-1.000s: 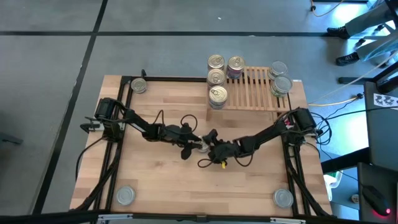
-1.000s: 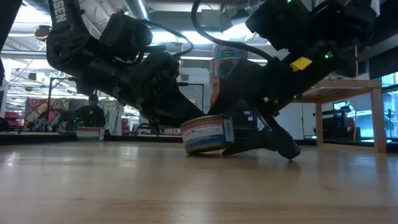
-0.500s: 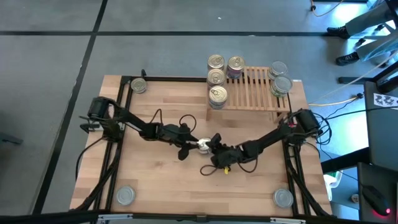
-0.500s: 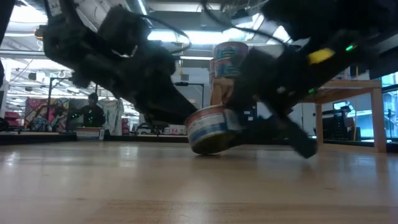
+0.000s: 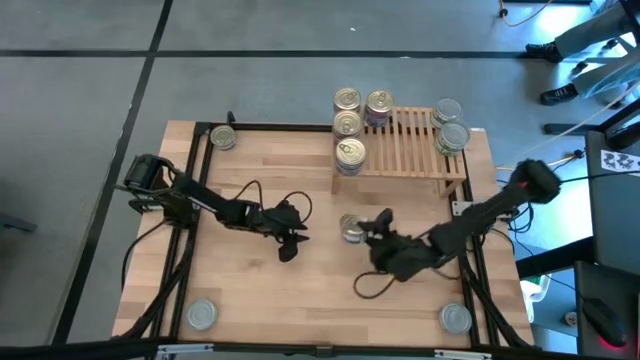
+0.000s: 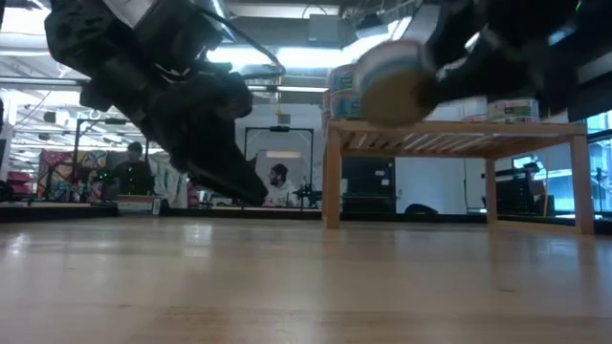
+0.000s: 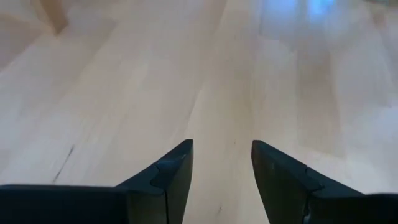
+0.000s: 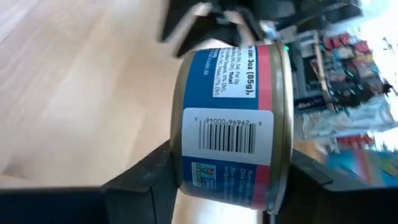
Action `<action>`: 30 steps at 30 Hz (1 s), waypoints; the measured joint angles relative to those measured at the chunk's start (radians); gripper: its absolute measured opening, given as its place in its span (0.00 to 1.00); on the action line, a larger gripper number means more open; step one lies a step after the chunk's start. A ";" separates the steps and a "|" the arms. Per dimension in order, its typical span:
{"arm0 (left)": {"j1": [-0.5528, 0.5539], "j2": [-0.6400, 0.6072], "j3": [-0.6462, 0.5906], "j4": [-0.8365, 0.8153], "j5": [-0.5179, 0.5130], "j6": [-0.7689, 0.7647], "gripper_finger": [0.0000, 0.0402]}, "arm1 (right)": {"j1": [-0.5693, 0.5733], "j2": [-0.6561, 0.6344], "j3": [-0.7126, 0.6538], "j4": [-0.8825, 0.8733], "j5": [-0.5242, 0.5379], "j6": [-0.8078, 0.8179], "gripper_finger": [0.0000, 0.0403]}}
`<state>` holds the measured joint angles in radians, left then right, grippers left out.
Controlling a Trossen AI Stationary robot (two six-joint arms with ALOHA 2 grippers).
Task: Stack canned seafood by type on shelf
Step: Put the blue-pink tuna can on the shelf aligned with the other blue-pink tuna can
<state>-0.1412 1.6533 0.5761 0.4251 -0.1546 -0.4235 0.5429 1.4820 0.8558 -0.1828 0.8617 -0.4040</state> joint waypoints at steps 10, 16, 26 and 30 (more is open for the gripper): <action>-0.049 0.002 0.001 0.003 -0.077 -0.015 0.40 | 0.000 -0.370 0.000 -0.231 0.161 0.115 0.49; -0.049 0.002 0.001 0.013 -0.114 -0.015 0.40 | -0.088 -0.514 0.002 -0.287 0.221 0.109 0.49; -0.049 0.002 0.002 0.013 -0.160 -0.015 0.40 | -0.480 -0.516 0.002 -0.288 0.012 0.029 0.49; -0.049 0.001 0.002 0.013 -0.168 -0.016 0.40 | -0.635 -0.465 0.002 -0.281 -0.093 -0.012 0.49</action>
<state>-0.1905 1.6547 0.5785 0.4377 -0.3225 -0.4393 -0.0924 1.0169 0.8581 -0.4638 0.7690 -0.4163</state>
